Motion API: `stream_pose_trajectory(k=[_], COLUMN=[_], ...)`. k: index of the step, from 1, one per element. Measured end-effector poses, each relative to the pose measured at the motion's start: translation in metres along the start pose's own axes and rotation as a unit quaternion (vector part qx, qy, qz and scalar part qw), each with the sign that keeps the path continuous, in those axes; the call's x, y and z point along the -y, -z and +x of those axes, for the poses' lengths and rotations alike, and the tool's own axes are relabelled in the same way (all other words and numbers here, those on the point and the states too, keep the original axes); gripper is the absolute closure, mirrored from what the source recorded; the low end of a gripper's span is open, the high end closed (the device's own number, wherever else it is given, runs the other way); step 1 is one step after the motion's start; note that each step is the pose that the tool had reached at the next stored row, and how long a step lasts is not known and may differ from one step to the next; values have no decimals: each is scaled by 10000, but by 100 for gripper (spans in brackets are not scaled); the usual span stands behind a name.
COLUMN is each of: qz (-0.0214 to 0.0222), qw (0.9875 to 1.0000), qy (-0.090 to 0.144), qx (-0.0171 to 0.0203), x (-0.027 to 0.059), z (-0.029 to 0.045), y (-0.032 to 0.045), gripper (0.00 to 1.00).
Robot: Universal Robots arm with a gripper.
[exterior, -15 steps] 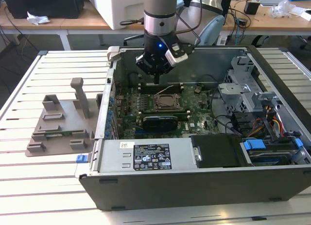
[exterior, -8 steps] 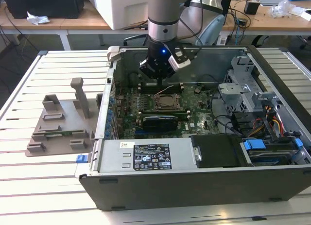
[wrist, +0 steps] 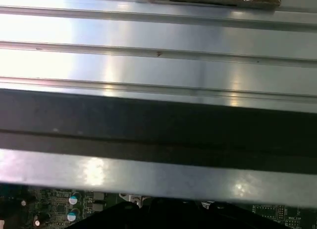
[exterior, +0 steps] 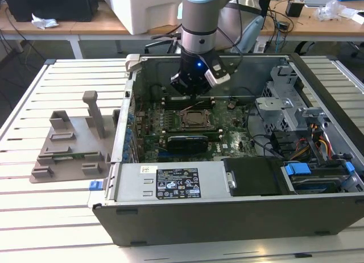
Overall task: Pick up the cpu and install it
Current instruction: 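Install the first cpu locking lever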
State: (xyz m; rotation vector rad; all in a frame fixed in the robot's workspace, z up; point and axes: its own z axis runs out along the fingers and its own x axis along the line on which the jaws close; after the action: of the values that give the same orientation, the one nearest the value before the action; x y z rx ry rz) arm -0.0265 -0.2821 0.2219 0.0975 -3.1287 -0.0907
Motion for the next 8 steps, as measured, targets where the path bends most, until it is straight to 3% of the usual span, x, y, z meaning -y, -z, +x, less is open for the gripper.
stream_pose_trajectory(k=[4,8], qz=[1,1], qw=[10000,10000], qy=[0,0], qx=[-15,-21], x=[14,26], z=[-154,-206], y=[-75,-129], gripper=[89,89])
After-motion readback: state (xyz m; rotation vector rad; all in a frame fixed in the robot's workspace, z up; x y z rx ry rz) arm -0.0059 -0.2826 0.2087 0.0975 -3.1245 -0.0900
